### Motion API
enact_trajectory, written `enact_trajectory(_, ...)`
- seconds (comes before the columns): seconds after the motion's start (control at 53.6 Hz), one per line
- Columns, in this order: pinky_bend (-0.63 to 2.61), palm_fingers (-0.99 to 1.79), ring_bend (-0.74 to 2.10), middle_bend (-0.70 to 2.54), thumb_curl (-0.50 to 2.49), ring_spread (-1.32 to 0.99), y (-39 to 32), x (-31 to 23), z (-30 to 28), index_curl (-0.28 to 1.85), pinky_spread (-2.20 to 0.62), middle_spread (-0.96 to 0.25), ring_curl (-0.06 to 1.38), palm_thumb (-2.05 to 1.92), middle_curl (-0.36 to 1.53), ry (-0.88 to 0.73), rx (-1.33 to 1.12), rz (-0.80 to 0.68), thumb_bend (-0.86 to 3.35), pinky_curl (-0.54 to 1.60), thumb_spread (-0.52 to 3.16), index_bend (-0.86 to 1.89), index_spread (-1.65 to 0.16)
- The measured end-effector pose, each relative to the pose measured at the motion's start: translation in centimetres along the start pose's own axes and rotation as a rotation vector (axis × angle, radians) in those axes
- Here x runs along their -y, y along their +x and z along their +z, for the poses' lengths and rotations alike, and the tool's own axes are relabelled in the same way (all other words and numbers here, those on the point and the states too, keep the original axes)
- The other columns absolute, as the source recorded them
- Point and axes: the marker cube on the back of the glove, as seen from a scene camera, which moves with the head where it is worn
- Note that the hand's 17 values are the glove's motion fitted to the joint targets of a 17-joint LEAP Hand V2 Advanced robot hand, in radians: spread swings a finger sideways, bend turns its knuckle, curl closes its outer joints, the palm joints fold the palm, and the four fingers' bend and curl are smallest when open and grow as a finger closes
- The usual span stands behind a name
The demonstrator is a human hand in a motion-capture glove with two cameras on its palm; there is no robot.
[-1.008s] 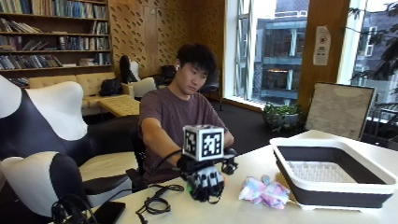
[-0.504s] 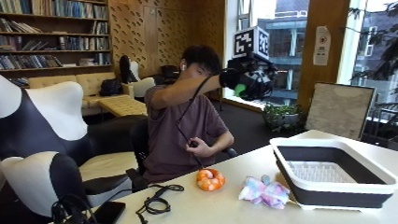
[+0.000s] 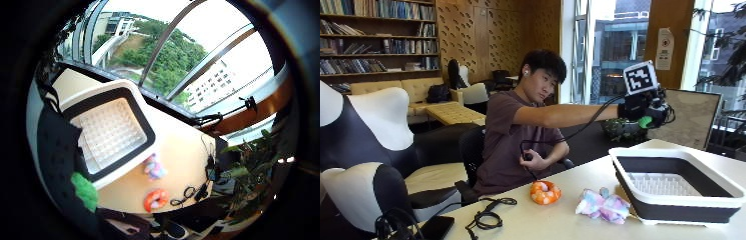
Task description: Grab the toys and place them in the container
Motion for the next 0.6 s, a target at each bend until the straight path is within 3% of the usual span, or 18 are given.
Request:
enact_trajectory(0.131,0.98,1.08,1.29,1.16,1.08,-0.28,-1.6,1.0,5.9,1.11,-0.33,-0.19,0.59,0.60,0.80,-0.059,0.000,0.130,0.16,0.51,0.49,0.89,-0.27)
enact_trajectory(0.243,0.99,1.05,1.29,1.13,1.11,-0.28,-3.1,1.0,9.2,1.12,-0.33,-0.19,0.59,0.56,0.80,-0.201,0.090,0.236,0.14,0.52,0.50,0.85,-0.27)
enact_trajectory(0.355,1.07,0.70,1.32,0.94,1.06,-0.27,-3.3,-0.4,11.9,1.10,-0.32,-0.21,0.59,0.48,0.76,-0.369,0.043,0.146,0.06,0.54,0.63,0.57,-0.27)
enact_trajectory(0.392,1.07,0.31,1.25,0.81,1.02,-0.27,-1.7,-1.0,12.4,1.06,-0.29,-0.22,0.57,0.39,0.72,-0.416,-0.116,0.093,0.02,0.54,0.77,0.45,-0.27)
enact_trajectory(0.411,1.08,0.30,1.26,0.81,1.00,-0.26,-0.6,-1.3,12.5,1.07,-0.28,-0.23,0.60,0.38,0.72,-0.428,-0.205,0.070,0.01,0.56,0.81,0.45,-0.27)
enact_trajectory(0.429,1.10,-0.13,1.07,0.59,0.96,-0.21,0.0,-1.5,12.4,1.03,-0.22,-0.20,0.54,0.29,0.65,-0.432,-0.257,0.053,-0.04,0.56,0.88,0.46,-0.28)
enact_trajectory(0.467,1.13,-0.34,0.95,0.47,0.90,-0.16,-0.3,-1.6,11.7,0.98,-0.16,-0.16,0.53,0.21,0.61,-0.420,-0.222,0.048,-0.06,0.57,0.95,0.37,-0.28)
enact_trajectory(0.598,1.06,-0.23,0.67,0.23,0.74,-0.08,-2.1,-2.1,7.0,0.80,-0.05,-0.10,0.36,0.08,0.49,-0.396,0.046,0.065,-0.04,0.46,1.14,0.18,-0.30)
